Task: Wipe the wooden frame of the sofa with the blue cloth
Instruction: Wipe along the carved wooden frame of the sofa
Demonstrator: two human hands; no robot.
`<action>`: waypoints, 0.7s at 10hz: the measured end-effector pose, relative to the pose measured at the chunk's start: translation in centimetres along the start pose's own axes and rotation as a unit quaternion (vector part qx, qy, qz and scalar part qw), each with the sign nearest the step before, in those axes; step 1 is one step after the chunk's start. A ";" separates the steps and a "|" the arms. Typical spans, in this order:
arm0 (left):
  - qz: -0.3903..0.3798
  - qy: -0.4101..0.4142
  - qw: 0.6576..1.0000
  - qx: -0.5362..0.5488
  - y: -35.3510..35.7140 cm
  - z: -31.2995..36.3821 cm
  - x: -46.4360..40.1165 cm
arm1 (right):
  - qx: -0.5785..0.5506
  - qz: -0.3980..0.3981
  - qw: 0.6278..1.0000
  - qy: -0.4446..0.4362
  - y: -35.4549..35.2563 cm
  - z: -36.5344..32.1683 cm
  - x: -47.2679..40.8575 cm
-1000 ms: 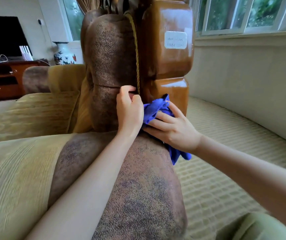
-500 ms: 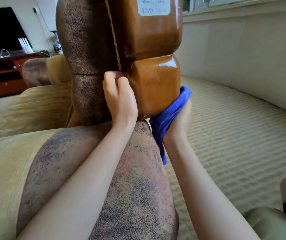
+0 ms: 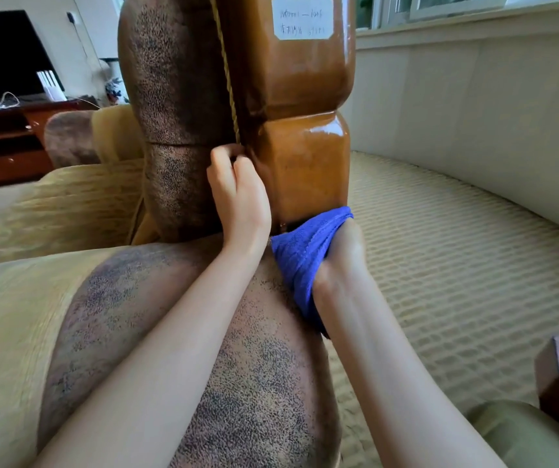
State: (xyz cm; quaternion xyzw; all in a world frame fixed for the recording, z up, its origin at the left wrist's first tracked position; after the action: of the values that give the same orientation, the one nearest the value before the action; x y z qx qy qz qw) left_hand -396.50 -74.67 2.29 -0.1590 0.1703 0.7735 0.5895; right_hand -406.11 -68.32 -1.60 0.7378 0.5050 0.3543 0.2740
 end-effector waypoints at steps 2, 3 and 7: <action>0.003 0.008 1.000 -0.006 0.1 0.4 0.1 | -0.131 -0.002 0.990 0.048 -0.9 0.7 -2.2; -0.001 0.011 1.000 -0.012 0.2 0.5 0.0 | -0.117 -0.004 0.993 0.035 -1.1 0.6 -2.1; -0.023 0.254 0.943 -0.213 1.8 1.6 1.9 | 0.319 0.013 0.859 -0.400 0.3 -2.7 -2.1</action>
State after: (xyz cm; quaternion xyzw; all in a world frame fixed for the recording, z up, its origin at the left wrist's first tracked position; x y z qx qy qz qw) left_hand -398.83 -72.83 2.99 -0.4761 0.1416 0.7116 0.4968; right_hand -408.63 -70.25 -0.29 0.8698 0.4274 -0.1478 0.1973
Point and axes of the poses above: each hand's wrist, its own x-axis away from the middle knuckle, its own y-axis out of the palm, z = x × y, the point moved 4 cm from there along -x, towards the middle knuckle, and after that the axes turned 5 degrees about -z, right-handed, at the moved point
